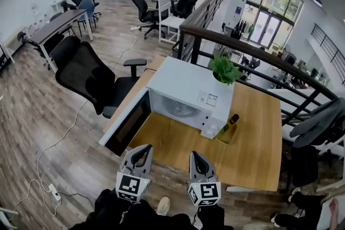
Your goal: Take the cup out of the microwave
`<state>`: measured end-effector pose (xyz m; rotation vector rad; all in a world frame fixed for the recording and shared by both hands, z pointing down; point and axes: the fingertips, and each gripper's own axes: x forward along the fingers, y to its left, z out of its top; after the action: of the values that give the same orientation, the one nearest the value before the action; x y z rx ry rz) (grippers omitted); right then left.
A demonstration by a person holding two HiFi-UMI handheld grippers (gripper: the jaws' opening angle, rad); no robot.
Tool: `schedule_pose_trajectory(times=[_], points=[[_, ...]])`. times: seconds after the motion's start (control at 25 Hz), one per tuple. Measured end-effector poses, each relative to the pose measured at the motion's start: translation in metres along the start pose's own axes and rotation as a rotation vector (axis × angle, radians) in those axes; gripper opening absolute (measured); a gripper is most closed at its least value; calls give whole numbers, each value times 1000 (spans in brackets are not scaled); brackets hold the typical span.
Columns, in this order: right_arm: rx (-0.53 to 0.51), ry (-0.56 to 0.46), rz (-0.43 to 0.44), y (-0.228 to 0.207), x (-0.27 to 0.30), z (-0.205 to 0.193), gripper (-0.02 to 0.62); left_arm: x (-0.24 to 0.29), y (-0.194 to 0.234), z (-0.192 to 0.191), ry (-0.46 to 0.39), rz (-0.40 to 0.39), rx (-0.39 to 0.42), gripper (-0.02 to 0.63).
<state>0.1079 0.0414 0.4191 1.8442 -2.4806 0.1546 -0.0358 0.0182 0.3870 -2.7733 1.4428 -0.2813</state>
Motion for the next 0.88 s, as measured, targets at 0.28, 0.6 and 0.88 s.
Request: schedule_pose_trajectory(times=[0.28,0.6,0.88], points=[[0,25,11,-14,59,-9,14,55,30,-5,4,-9,-4,25],[28,68,-13,-45,149,-37,14,141,78,-40,51,-43,-39,25],[48,108,-23,-62,219,-62,15,204,110,-71,93,-76,-69,25]])
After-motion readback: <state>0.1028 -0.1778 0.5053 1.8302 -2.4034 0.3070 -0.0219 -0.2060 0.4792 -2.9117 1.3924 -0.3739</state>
